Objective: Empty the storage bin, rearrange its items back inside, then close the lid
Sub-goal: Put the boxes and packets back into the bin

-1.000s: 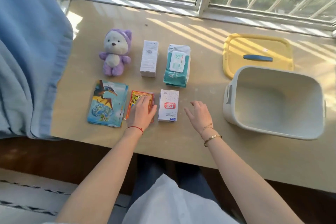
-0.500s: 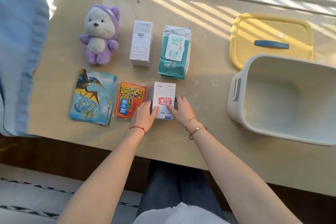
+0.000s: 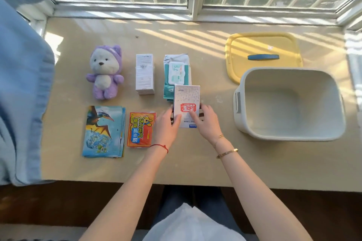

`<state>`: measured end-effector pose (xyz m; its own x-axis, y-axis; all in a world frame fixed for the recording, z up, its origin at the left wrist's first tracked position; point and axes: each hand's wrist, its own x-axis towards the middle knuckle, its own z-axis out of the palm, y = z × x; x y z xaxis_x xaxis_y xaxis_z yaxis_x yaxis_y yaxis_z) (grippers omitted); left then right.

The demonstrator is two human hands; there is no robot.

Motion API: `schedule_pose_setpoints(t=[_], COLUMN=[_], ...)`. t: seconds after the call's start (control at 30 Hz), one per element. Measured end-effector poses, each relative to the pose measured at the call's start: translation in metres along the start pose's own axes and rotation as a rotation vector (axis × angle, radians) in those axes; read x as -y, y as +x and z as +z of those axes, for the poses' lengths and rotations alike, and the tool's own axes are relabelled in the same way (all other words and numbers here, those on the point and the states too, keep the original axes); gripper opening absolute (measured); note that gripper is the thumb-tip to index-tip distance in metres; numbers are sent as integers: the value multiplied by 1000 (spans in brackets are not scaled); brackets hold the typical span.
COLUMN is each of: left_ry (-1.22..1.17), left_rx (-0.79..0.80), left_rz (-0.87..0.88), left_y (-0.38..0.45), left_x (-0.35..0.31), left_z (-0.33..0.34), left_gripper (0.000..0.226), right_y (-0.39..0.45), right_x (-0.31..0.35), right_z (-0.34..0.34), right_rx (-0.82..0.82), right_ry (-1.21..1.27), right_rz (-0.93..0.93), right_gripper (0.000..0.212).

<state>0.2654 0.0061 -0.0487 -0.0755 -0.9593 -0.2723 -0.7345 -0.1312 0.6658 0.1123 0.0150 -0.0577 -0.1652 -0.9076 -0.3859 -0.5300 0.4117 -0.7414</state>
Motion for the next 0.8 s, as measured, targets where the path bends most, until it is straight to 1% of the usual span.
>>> schedule_pose_setpoints(t=[0.2, 0.3, 0.4, 0.6, 0.7, 0.8], left_ry=[-33, -66, -98, -181, -149, -75], left_rx=[30, 72, 128, 251, 258, 256], left_rz=[168, 195, 205, 88, 2, -92], left_y=[3, 3, 1, 2, 12, 26], left_x=[-92, -136, -174, -228, -237, -232], left_z=[2, 23, 55, 131, 164, 192], left_gripper=[38, 39, 38, 30, 29, 30], right_y=[-17, -21, -24, -8, 11, 35], right_x=[5, -12, -37, -101, -129, -153], right_z=[-90, -137, -180, -243, -253, -249], right_rx=[-186, -243, -262, -193, -112, -12], right_ry=[24, 3, -19, -73, -95, -103], right_rz=[-44, -44, -43, 13, 63, 124], right_gripper=[45, 43, 41, 41, 40, 39])
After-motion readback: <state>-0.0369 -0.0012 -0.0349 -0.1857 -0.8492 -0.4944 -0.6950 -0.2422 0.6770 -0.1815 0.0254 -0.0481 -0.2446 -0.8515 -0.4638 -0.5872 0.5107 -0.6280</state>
